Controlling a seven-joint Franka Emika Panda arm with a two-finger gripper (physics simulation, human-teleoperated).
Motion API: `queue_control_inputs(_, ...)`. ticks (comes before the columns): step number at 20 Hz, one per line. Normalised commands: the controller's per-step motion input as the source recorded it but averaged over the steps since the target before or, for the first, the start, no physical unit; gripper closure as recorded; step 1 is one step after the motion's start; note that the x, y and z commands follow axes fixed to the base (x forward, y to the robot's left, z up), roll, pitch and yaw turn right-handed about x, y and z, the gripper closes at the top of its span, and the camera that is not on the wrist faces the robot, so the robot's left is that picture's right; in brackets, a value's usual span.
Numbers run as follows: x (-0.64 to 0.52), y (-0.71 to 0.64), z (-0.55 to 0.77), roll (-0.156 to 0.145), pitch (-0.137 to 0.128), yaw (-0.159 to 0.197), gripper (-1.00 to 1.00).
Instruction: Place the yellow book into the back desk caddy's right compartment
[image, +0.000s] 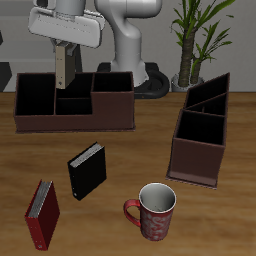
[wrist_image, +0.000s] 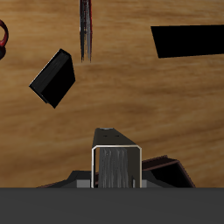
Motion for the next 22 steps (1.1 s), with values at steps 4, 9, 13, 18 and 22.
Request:
queue_control_inputs(4, -0.41, 0.18, 0.37, -0.014, -0.012, 0.019, 1.0)
queue_control_inputs(9, -0.44, 0.17, 0.13, 0.019, 0.0, 0.033, 1.0)
queue_control_inputs(13, -0.35, 0.02, 0.03, -0.007, -0.008, 0.033, 1.0)
queue_control_inputs(18, -0.33, 0.12, -0.02, 0.002, 0.008, 0.016, 1.0)
queue_control_inputs(22, -0.3, 0.17, 0.03, 0.002, 0.005, 0.016, 1.0)
